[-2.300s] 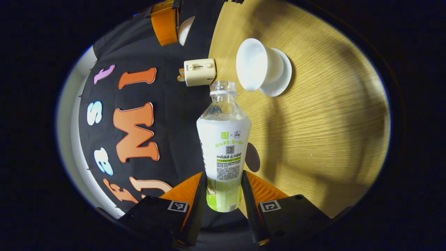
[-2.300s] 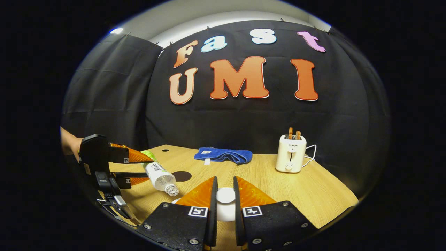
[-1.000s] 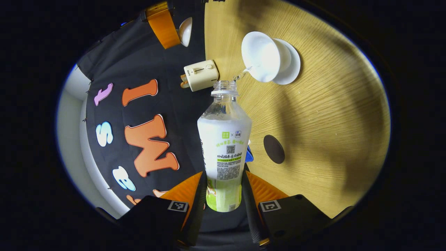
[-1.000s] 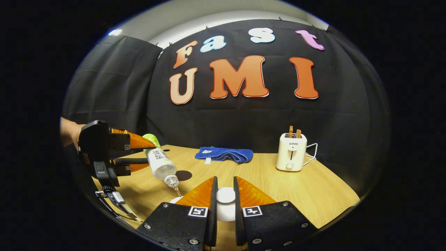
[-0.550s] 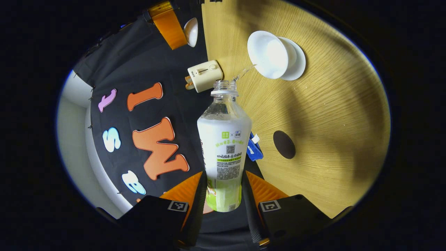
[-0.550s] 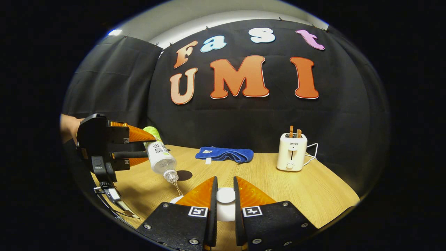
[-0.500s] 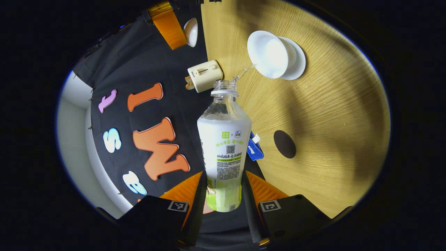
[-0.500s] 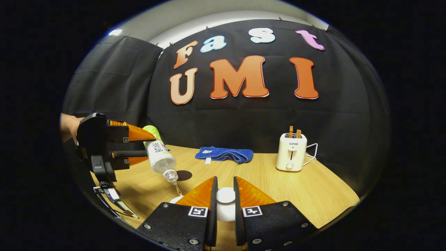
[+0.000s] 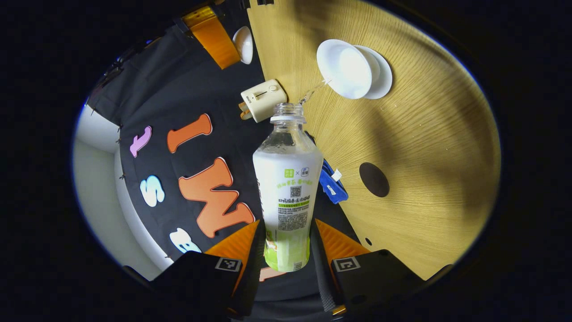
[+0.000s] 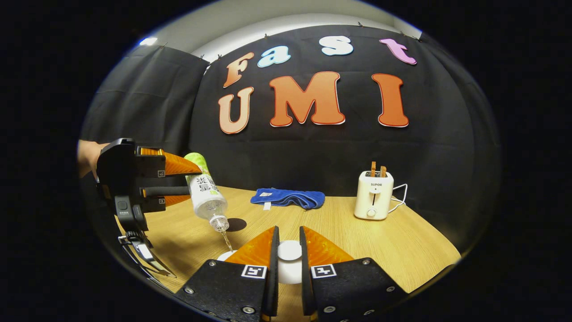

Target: Open the teacup lid with one hand, grasp the water bottle and pour water into the teacup with the other hand; after pouring, place the water bottle on the coaster and then close the teacup lid.

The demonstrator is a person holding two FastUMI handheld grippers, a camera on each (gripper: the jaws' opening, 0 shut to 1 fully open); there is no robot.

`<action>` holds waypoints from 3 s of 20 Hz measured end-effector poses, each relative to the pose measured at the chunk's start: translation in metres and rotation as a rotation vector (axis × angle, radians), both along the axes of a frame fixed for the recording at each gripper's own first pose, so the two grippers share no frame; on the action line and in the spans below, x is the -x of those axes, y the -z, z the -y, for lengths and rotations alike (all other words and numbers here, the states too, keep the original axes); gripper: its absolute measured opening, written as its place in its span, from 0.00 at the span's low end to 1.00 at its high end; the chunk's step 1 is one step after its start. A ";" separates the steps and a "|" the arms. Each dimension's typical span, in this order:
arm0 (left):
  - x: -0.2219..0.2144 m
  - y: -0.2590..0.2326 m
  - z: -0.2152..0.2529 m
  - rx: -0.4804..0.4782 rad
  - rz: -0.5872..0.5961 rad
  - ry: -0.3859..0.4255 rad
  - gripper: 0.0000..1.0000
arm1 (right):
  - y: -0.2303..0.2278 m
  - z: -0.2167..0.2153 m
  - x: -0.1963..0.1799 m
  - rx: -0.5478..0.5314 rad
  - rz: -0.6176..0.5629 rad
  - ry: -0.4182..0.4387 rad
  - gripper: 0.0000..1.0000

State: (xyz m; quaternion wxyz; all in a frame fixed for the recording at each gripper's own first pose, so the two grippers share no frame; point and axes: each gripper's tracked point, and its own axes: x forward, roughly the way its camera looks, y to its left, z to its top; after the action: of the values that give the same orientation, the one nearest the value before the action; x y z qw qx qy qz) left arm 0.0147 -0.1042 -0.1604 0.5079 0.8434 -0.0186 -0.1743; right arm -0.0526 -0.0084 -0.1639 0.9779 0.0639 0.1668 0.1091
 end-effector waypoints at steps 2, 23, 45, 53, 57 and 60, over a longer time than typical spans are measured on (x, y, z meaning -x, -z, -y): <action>0.000 0.000 0.001 -0.011 0.002 0.004 0.60 | 0.001 -0.001 0.000 -0.003 -0.001 -0.001 0.22; 0.002 0.006 0.009 -0.061 -0.015 0.043 0.60 | 0.003 -0.003 0.000 -0.012 0.006 -0.001 0.22; -0.014 0.031 -0.038 0.802 -0.138 -0.216 0.56 | -0.018 -0.015 -0.016 -0.008 0.022 0.011 0.22; -0.037 0.028 -0.045 1.202 -0.197 -0.335 0.56 | -0.022 -0.024 -0.023 0.009 0.027 -0.002 0.22; -0.055 0.033 -0.044 1.384 -0.255 -0.414 0.59 | -0.019 -0.026 -0.025 0.002 0.021 -0.009 0.22; -0.078 0.047 -0.042 1.518 -0.300 -0.479 0.56 | -0.018 -0.027 -0.024 0.006 0.016 -0.012 0.22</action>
State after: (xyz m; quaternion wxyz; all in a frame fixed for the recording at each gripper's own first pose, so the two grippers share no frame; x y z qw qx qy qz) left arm 0.0927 -0.0618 -0.2070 0.9625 0.2172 0.1176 -0.1121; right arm -0.0285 0.0189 -0.1463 0.9787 0.0592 0.1596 0.1150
